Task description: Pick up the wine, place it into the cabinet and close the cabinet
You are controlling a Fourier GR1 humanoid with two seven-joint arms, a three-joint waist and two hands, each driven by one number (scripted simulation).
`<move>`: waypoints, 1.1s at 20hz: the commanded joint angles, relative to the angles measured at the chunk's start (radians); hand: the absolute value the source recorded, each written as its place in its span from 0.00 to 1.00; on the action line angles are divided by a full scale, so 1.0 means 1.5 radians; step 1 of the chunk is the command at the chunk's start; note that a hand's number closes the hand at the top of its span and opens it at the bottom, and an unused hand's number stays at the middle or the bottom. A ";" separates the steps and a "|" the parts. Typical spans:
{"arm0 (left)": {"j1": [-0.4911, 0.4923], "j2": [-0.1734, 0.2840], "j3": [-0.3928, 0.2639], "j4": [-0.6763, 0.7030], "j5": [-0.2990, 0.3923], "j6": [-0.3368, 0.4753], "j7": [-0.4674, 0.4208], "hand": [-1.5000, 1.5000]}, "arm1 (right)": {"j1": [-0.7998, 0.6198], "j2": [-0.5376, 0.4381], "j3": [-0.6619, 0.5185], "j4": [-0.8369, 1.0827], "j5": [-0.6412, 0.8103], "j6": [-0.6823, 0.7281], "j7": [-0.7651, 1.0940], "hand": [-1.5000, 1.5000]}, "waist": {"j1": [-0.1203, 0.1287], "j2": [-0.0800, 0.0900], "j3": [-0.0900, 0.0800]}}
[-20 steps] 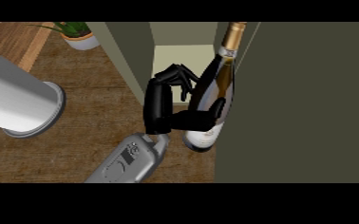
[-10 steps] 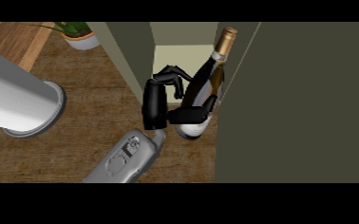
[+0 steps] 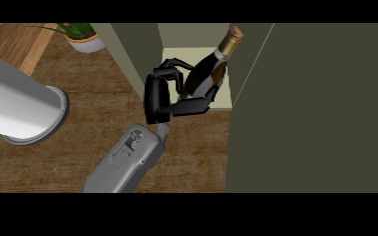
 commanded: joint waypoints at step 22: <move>-0.207 -0.001 0.149 0.345 0.039 -0.084 -0.110 1.00 | 0.013 0.020 -0.011 -0.046 -0.055 0.005 0.000 0.00 | -0.010 0.004 0.000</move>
